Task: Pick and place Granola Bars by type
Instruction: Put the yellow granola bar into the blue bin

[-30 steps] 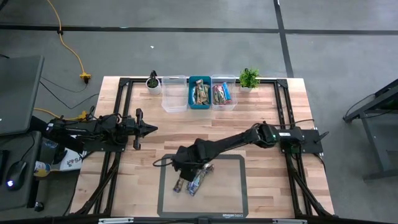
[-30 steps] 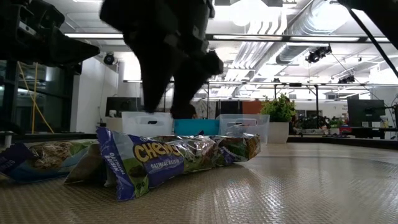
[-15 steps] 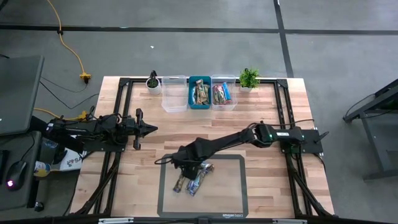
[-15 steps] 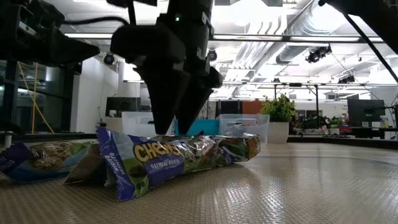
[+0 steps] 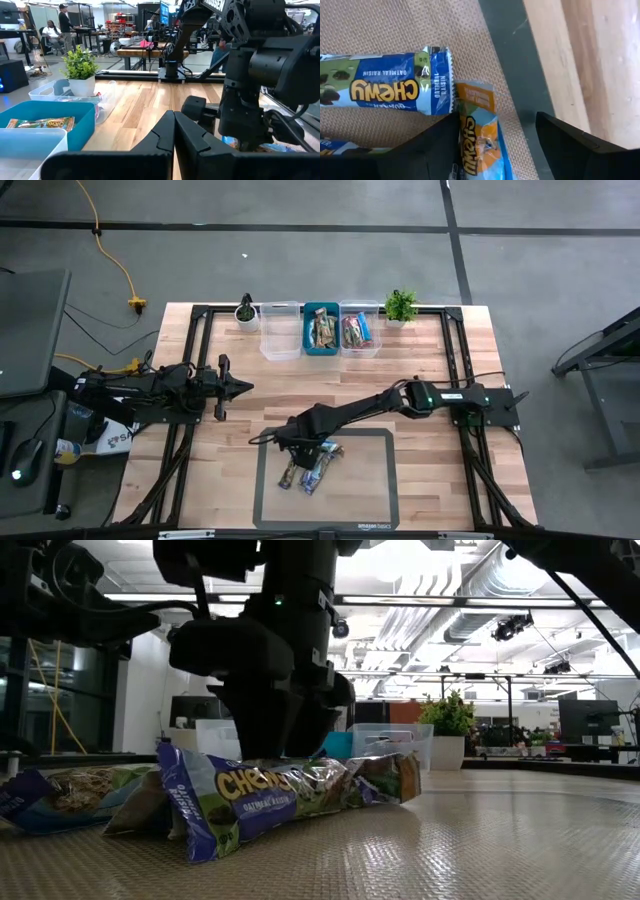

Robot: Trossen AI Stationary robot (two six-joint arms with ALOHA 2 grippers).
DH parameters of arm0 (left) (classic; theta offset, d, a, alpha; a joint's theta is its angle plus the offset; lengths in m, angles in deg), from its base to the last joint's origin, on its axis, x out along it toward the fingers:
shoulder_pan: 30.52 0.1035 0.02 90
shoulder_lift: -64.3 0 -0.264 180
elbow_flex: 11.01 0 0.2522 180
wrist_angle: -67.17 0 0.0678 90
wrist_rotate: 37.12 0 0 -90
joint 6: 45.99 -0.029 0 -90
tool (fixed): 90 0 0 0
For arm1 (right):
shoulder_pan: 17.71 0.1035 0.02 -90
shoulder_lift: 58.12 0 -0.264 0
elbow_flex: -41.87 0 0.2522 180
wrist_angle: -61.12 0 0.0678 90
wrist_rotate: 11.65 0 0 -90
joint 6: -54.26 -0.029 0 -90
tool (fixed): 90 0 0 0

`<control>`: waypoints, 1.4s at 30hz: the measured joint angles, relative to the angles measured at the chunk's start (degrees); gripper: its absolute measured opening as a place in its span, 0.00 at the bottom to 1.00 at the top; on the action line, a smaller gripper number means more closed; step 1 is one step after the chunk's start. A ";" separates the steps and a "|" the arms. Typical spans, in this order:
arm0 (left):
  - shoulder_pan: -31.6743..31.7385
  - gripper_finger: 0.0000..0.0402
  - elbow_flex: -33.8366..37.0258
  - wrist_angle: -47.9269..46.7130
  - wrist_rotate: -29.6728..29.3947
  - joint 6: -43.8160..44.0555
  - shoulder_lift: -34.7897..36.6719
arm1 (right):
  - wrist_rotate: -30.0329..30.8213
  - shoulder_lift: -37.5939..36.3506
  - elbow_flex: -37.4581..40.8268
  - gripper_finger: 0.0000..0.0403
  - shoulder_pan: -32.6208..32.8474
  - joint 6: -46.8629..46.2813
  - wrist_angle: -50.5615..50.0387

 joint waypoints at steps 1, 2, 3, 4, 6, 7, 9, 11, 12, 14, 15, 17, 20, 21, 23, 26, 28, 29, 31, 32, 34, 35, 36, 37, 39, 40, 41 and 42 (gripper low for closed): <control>0.01 0.00 0.02 -0.01 0.00 0.01 0.00 | -0.10 0.05 0.02 0.62 0.00 -0.04 -0.01; 0.00 0.00 0.00 -0.02 0.00 0.00 0.00 | -0.12 0.05 0.02 0.62 0.00 -0.02 -0.07; 0.02 0.00 0.01 0.00 0.00 0.00 0.00 | -0.13 0.08 0.02 0.62 0.02 -0.04 -0.01; 0.02 0.00 0.01 0.00 0.00 0.00 0.00 | -0.14 0.09 0.02 0.62 0.00 -0.04 -0.03; 0.01 0.00 0.01 -0.01 0.00 0.01 0.00 | -1.06 0.28 0.02 0.61 0.02 -0.04 -0.10; 0.00 0.00 0.02 -0.01 0.00 0.02 -0.01 | -1.36 0.40 0.02 0.61 0.02 -0.05 -0.05; 0.01 0.00 0.02 -0.01 0.00 0.01 0.00 | -1.92 0.59 0.02 0.59 0.02 -0.06 -0.06; 0.02 0.00 0.00 -0.02 0.00 0.02 0.00 | -2.49 0.60 0.00 0.56 0.00 -0.04 -0.17; 0.02 0.00 0.02 0.00 0.00 0.02 -0.02 | -2.57 0.61 0.00 0.54 0.00 -0.06 -0.19; 0.01 0.00 0.02 -0.01 0.00 0.00 0.00 | -2.39 0.64 0.00 0.50 0.00 -0.04 -0.29; 0.02 0.00 0.01 -0.01 0.00 0.00 -0.01 | -2.39 0.66 0.00 0.48 0.00 0.11 -0.31; 0.02 0.00 0.02 -0.02 0.00 0.00 0.00 | -2.50 0.66 0.00 0.44 0.01 0.37 -0.38; 0.02 0.00 0.02 0.00 0.00 0.00 0.00 | -2.64 0.67 0.00 0.38 0.02 0.36 -0.41; 0.02 0.00 0.02 -0.02 0.00 0.00 0.00 | -2.61 0.68 0.00 0.36 0.02 0.35 -0.43; 0.02 0.00 0.02 -0.01 0.00 0.01 -0.02 | -2.61 0.68 0.00 0.32 0.02 0.35 -0.45; 0.02 0.00 0.00 0.00 0.00 0.00 -0.01 | -2.80 0.68 0.00 0.28 0.04 0.35 -0.47; 0.02 0.00 0.01 -0.01 0.00 0.01 0.00 | -2.97 0.68 0.00 0.25 0.04 0.33 -0.47; 0.00 0.00 0.02 0.00 0.00 0.00 -0.01 | -3.01 0.68 0.00 0.24 0.04 0.34 -0.47; 0.00 0.00 0.00 -0.01 0.00 0.02 0.00 | -3.19 0.68 0.00 0.22 0.07 0.33 -0.45; 0.00 0.00 0.00 -0.02 0.00 0.00 -0.02 | -3.39 0.71 0.00 0.22 0.07 0.33 -0.45; 0.01 0.00 0.00 0.00 0.00 0.01 0.00 | -3.70 0.71 0.00 0.21 0.04 0.33 -0.45; 0.01 0.00 0.02 0.00 0.00 0.00 0.00 | -3.77 0.71 0.00 0.20 0.06 0.33 -0.45; 0.02 0.00 0.01 0.00 0.00 0.02 0.00 | -3.92 0.71 0.00 0.20 0.04 0.33 -0.42; 0.02 0.00 0.01 -0.01 0.00 0.01 0.00 | -4.12 0.71 0.00 0.20 0.04 0.32 -0.42; 0.02 0.00 0.00 0.00 0.00 0.00 0.00 | -4.42 0.70 0.00 0.20 0.04 0.31 -0.43; 0.02 0.00 0.02 0.00 0.00 0.00 0.00 | -4.50 0.64 0.00 0.20 0.04 0.31 -0.45; 0.02 0.00 0.02 0.00 0.00 0.02 0.00 | -4.54 0.64 0.00 0.20 0.04 0.31 -0.45; 0.01 0.00 0.02 -0.01 0.00 0.01 -0.01 | -4.56 0.61 0.00 0.20 0.04 0.22 -0.47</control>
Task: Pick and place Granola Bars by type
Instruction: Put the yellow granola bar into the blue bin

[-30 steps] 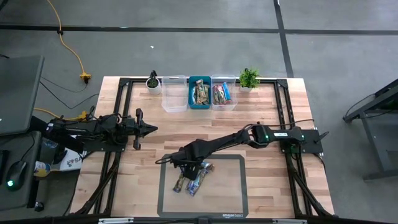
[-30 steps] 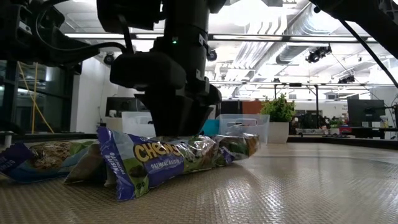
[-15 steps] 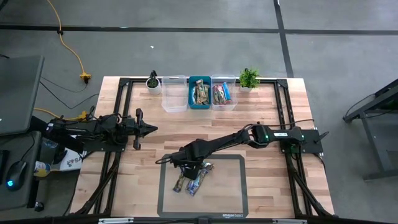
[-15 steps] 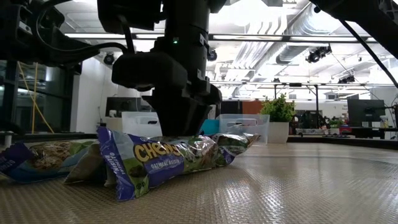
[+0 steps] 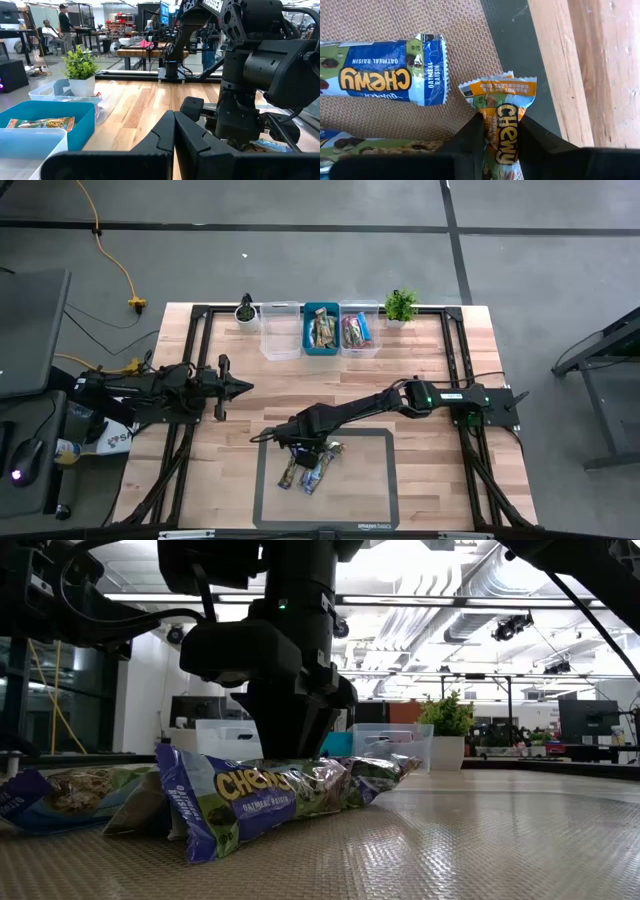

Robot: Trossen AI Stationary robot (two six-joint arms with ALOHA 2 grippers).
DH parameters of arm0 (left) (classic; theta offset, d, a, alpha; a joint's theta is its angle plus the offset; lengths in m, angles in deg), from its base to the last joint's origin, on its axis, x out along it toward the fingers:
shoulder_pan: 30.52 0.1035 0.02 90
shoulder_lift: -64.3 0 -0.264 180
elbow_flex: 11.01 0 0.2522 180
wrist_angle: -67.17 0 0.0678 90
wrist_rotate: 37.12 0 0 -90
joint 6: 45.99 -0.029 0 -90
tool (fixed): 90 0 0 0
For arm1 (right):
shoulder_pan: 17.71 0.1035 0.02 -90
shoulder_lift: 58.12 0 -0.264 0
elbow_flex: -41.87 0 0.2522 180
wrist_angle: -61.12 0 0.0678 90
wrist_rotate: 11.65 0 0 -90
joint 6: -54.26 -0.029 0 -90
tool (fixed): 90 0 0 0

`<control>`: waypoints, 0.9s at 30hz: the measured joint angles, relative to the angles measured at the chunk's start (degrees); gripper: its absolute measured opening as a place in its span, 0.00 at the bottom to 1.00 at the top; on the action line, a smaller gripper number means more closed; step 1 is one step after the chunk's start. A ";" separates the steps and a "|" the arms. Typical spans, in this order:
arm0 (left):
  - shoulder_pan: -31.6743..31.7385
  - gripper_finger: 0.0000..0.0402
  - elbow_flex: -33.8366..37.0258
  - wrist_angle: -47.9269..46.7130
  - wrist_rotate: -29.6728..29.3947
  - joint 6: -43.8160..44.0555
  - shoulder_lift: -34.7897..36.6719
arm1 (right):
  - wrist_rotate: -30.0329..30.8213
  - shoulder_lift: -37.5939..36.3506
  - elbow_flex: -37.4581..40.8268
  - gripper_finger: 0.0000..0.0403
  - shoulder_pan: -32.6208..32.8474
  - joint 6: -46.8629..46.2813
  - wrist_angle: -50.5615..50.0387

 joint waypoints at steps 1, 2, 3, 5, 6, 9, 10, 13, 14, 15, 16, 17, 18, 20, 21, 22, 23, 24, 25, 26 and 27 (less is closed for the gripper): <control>0.01 0.00 -0.02 0.01 0.00 -0.01 -0.01 | 0.02 -0.27 0.02 0.19 0.00 -0.32 -0.14; -0.01 0.00 -0.01 0.01 0.00 -0.01 0.01 | -0.12 -0.45 0.08 0.19 0.00 -0.55 -0.27; -0.01 0.00 0.00 0.00 0.00 0.00 0.01 | -0.54 -0.56 0.09 0.19 0.00 -0.58 -0.53; 0.00 0.00 0.00 0.01 -0.02 0.00 0.01 | -0.43 -1.25 0.15 0.19 -0.04 -0.57 -0.86; 0.01 0.00 0.00 -0.01 0.00 -0.01 0.01 | -0.41 -1.60 0.15 0.19 -0.07 -0.63 -0.95; 0.01 0.00 0.00 0.01 0.00 -0.01 0.01 | 0.11 -2.79 0.11 0.19 -0.50 -0.78 -0.96; -0.01 0.00 0.00 0.01 0.00 0.01 0.01 | 0.43 -3.03 0.11 0.19 -0.61 -0.79 -0.97; 0.00 0.00 0.00 -0.01 -0.02 0.00 0.01 | 1.38 -3.81 0.11 0.19 -0.81 -0.80 -1.33; -0.01 0.00 -0.01 0.00 -0.03 0.00 0.01 | 1.38 -4.23 0.11 0.19 -0.81 -0.87 -1.27; 0.01 0.00 0.00 0.01 -0.04 -0.01 0.01 | 1.36 -4.73 0.11 0.19 -0.89 -0.91 -1.24; 0.00 0.00 0.00 0.00 -0.02 -0.01 0.00 | 1.37 -5.21 0.11 0.19 -0.93 -0.91 -1.14; 0.01 0.00 -0.02 0.01 -0.02 -0.01 0.01 | 1.35 -5.75 0.11 0.19 -0.99 -0.90 -1.16; -0.01 0.00 0.00 0.01 -0.02 -0.01 0.01 | 1.39 -6.06 0.10 0.19 -1.04 -0.89 -0.88; 0.01 0.00 0.00 0.00 -0.02 -0.01 0.01 | 1.48 -6.94 0.09 0.19 -1.17 -0.86 -0.46; 0.00 0.00 0.00 0.01 -0.02 -0.01 0.01 | 1.59 -7.51 0.09 0.19 -1.25 -0.84 -0.05; 0.01 0.00 -0.02 0.00 -0.02 -0.01 0.01 | 1.52 -8.16 0.09 0.19 -1.28 -0.82 0.43; 0.00 0.00 -0.01 0.00 -0.02 -0.01 -0.01 | 1.46 -8.69 0.09 0.19 -1.34 -0.81 1.17; 0.01 0.00 0.00 0.00 0.00 0.01 0.01 | 1.43 -9.56 0.07 0.19 -1.49 -0.78 1.90; 0.00 0.00 -0.01 0.00 -0.01 -0.01 0.01 | 1.06 -10.22 0.07 0.19 -1.57 -0.71 2.52; -0.01 0.00 -0.02 0.01 -0.02 0.01 -0.01 | 1.11 -10.76 0.04 0.19 -1.60 -0.68 3.53; 0.01 0.00 -0.02 -0.01 -0.02 0.00 0.01 | 1.10 -11.45 0.04 0.19 -1.64 -0.60 4.57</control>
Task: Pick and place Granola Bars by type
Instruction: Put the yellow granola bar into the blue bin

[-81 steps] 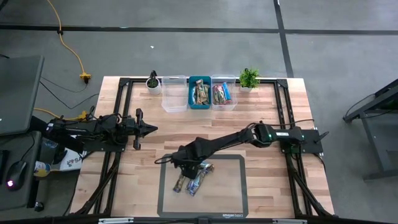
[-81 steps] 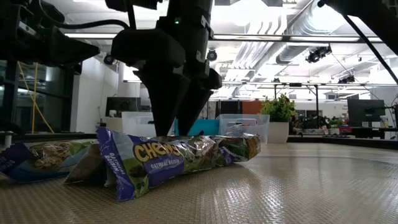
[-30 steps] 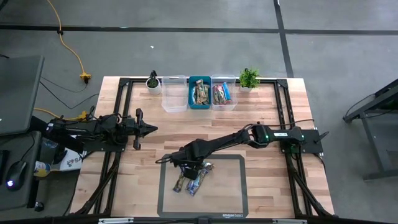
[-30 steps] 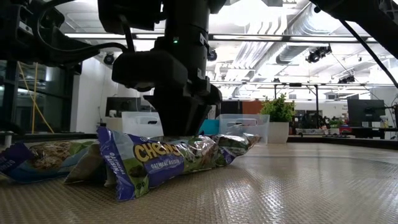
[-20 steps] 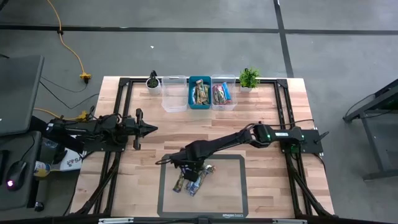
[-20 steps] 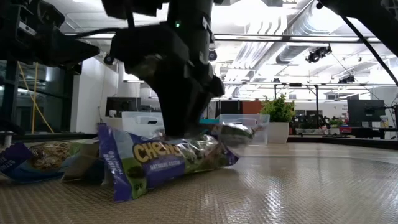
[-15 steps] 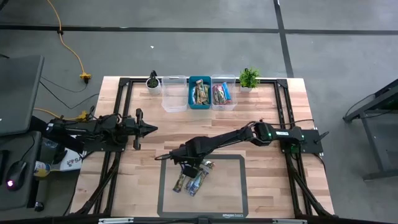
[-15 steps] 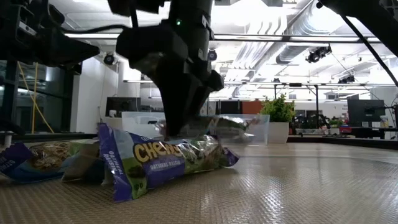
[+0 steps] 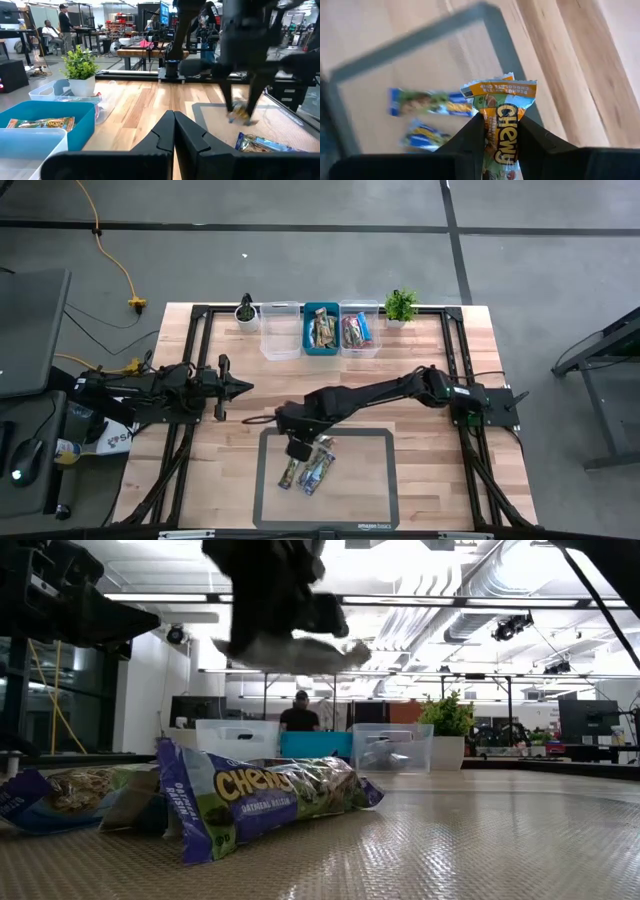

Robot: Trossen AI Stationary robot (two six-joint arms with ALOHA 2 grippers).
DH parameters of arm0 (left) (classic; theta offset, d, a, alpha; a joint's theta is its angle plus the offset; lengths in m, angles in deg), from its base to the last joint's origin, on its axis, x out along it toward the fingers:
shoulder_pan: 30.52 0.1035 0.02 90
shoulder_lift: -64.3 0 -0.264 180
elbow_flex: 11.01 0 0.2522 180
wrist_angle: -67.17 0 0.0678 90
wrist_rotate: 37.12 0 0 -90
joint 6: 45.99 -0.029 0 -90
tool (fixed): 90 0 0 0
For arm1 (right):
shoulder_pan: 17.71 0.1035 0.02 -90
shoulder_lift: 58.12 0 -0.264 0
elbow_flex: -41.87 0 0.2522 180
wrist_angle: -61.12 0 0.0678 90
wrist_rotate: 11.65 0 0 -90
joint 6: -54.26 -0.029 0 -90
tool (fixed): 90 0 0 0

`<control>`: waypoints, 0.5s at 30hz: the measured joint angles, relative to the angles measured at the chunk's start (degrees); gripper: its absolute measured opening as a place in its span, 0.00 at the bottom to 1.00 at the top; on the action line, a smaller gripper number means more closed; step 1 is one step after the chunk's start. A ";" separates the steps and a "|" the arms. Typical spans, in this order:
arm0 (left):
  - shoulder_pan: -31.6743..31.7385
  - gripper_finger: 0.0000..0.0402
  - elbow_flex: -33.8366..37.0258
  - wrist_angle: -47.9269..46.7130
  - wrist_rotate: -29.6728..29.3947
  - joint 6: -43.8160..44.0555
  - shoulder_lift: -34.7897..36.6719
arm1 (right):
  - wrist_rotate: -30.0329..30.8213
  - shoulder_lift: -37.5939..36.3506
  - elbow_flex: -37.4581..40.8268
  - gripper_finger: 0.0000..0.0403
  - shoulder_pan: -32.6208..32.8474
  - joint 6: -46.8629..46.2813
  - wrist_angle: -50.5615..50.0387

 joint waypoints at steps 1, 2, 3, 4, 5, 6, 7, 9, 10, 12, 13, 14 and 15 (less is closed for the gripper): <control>0.00 0.00 0.02 0.01 0.01 -0.02 -0.01 | -0.06 -0.51 0.00 0.19 -0.13 0.05 1.02; 0.00 0.00 0.02 0.01 0.00 0.00 -0.01 | 0.16 -1.09 0.00 0.19 -0.23 0.08 1.97; 0.00 0.00 0.01 0.01 0.01 0.00 0.00 | 0.21 -1.77 0.00 0.19 -0.37 0.11 2.98; -0.01 0.00 0.02 0.00 0.02 -0.01 -0.01 | 0.37 -2.43 0.00 0.19 -0.56 0.14 4.31; -0.02 0.00 0.02 0.02 0.02 -0.02 0.00 | 0.50 -3.25 0.00 0.19 -0.70 0.17 5.51; 0.00 0.00 0.00 0.00 0.02 -0.02 0.00 | 0.76 -3.75 0.00 0.19 -0.94 0.17 6.60; -0.02 0.00 0.00 0.02 0.02 0.00 0.00 | 1.12 -4.38 -0.09 0.19 -1.09 0.23 7.87; -0.01 0.00 0.01 0.01 0.00 0.00 -0.01 | 1.00 -5.19 -0.09 0.19 -1.52 0.30 10.10; -0.01 0.00 0.01 0.01 0.01 0.00 0.00 | 1.05 -5.76 -0.07 0.19 -1.72 0.32 10.99; -0.01 0.00 0.01 0.02 -0.01 -0.01 -0.01 | 1.07 -6.73 -0.04 0.19 -2.20 0.74 13.00; 0.00 0.00 0.01 0.02 0.00 0.00 -0.01 | 1.00 -7.34 -0.04 0.19 -2.35 1.25 13.81; 0.00 0.00 0.02 0.00 0.00 0.00 -0.02 | 1.06 -7.80 -0.04 0.19 -2.65 1.72 14.61; -0.02 0.00 0.00 0.02 0.00 0.00 0.00 | 1.21 -8.39 -0.06 0.19 -2.94 2.27 15.49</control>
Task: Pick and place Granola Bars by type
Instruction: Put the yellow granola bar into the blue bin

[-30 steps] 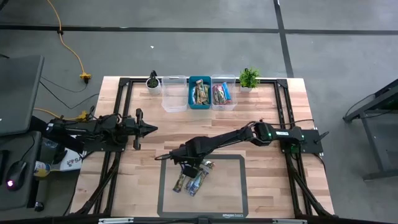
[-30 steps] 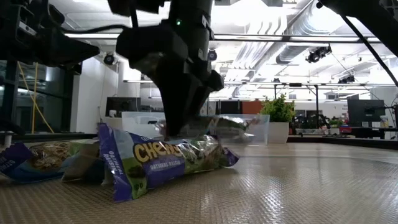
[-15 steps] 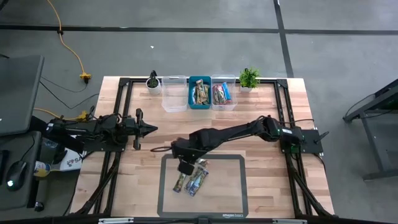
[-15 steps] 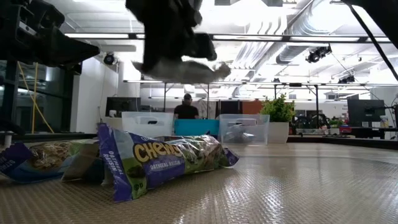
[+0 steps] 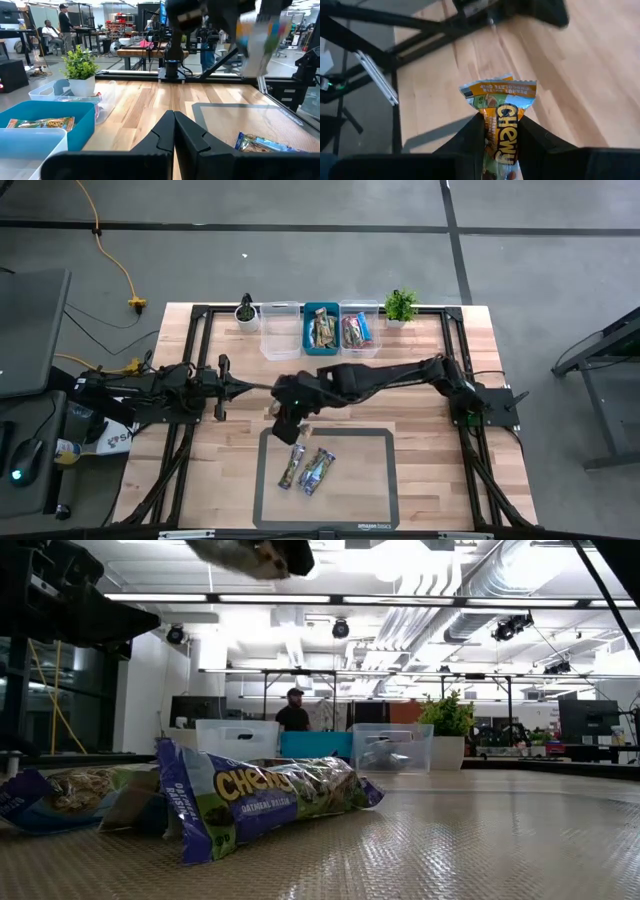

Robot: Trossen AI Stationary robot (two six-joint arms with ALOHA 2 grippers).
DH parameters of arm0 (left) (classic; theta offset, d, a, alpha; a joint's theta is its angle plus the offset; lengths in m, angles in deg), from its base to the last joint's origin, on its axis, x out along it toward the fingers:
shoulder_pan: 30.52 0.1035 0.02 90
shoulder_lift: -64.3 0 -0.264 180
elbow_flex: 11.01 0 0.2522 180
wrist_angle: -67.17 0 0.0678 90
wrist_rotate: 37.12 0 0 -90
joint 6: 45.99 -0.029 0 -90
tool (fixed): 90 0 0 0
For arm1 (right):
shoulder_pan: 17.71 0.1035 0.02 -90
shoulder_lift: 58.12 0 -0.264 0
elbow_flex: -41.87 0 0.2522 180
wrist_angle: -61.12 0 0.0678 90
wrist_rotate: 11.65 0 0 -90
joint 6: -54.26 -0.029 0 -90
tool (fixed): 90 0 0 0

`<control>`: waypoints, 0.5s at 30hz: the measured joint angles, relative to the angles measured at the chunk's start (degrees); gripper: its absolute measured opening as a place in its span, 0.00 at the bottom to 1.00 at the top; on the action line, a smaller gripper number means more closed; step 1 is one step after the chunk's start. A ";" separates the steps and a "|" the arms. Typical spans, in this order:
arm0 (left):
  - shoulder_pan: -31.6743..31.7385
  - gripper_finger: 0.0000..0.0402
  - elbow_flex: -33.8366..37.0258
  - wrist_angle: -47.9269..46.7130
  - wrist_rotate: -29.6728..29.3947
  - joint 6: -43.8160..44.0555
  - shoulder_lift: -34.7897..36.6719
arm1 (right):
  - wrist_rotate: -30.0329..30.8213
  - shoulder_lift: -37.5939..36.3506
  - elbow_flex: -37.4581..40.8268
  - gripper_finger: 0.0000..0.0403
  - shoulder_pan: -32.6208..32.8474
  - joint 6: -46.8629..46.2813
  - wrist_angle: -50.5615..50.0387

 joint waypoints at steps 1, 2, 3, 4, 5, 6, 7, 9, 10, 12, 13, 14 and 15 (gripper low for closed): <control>0.02 0.00 0.01 -0.01 0.01 -0.02 -0.01 | 0.12 -0.34 0.00 0.19 -0.25 0.52 0.43; 0.02 0.00 0.00 -0.01 0.00 -0.01 -0.01 | 0.75 -0.59 -0.01 0.19 -0.58 0.86 0.77; 0.00 0.00 0.02 -0.02 0.00 0.00 0.00 | 1.21 -1.06 0.00 0.19 -0.93 1.03 0.95; 0.00 0.00 0.02 0.00 0.00 0.00 -0.02 | 1.79 -1.22 0.01 0.19 -1.41 1.05 1.03; 0.02 0.00 0.00 -0.02 -0.02 0.00 0.00 | 2.58 -1.47 0.01 0.19 -1.95 1.06 1.48; 0.02 0.00 0.02 0.00 -0.03 -0.01 0.00 | 2.96 -1.89 0.01 0.19 -2.54 1.05 1.81; 0.00 0.00 0.02 -0.02 -0.03 -0.01 0.00 | 3.43 -2.16 0.01 0.19 -3.14 1.07 1.80; 0.02 0.00 0.02 0.00 0.00 -0.02 -0.01 | 4.13 -2.79 0.01 0.19 -4.35 1.07 1.96; 0.02 0.00 0.00 0.00 0.00 -0.02 -0.02 | 4.38 -2.93 0.01 0.19 -5.05 1.07 1.91; 0.02 0.00 0.02 -0.02 0.00 0.00 0.00 | 4.61 -3.15 0.01 0.19 -6.54 1.05 2.04; 0.01 0.00 0.02 0.00 0.00 -0.01 0.00 | 4.61 -3.26 0.01 0.19 -7.30 1.07 1.87; 0.02 0.00 0.01 -0.01 0.00 0.00 0.00 | 4.59 -3.32 0.01 0.19 -8.08 1.05 1.93; 0.02 0.00 0.00 0.00 0.00 0.00 -0.01 | 4.55 -3.42 0.01 0.19 -8.95 1.07 2.03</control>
